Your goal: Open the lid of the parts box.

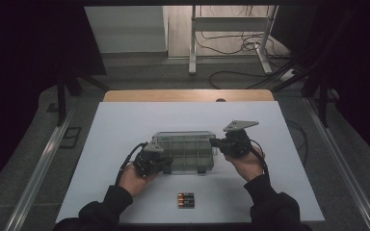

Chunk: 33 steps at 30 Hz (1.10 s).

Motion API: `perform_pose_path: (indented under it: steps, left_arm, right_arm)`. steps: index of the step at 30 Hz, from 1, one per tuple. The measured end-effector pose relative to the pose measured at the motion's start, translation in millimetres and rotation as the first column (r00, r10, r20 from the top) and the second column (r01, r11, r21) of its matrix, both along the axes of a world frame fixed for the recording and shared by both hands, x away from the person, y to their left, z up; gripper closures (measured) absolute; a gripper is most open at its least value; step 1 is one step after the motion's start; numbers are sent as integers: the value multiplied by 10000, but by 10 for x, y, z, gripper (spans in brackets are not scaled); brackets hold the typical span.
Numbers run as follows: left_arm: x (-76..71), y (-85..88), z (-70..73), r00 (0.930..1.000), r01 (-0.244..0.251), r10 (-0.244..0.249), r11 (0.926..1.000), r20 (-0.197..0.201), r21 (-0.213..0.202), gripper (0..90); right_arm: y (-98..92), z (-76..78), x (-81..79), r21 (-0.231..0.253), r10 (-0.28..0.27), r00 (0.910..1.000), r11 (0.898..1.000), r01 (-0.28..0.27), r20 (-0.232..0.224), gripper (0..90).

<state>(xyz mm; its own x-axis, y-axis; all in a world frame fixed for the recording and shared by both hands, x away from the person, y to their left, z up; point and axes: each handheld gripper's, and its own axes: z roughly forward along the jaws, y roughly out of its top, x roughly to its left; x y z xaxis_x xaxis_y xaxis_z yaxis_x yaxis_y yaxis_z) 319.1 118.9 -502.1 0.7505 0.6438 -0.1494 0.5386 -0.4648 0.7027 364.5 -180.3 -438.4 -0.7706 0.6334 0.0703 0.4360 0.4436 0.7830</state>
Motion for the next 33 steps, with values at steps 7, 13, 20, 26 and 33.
perform_pose_path:
  steps: [7, 13, 20, 26, 33]
  left_arm:
    - [-9, -19, -4, 10000, 65, -66, 10000, 52, 64, 879]
    - [-23, -40, -11, 9997, 179, -182, 9997, 168, 185, 878]
    - [-28, -44, -14, 9995, 204, -210, 9995, 234, 248, 885]
    - [-32, -49, -16, 9993, 215, -224, 9994, 305, 286, 888]
    - [-34, -49, -16, 9992, 229, -239, 9993, 335, 308, 891]
  right_arm:
    - [8, 10, 46, 42, -57, 10000, 10000, 56, 47, 890]
    - [29, 8, 108, 24, -76, 9999, 10000, 76, 97, 890]
    - [39, -9, 177, -10, -142, 9998, 9999, 142, 110, 890]
    - [41, -29, 258, -5, -233, 9997, 9997, 233, 117, 890]
    - [48, -51, 337, 54, -330, 9994, 9994, 330, 45, 890]
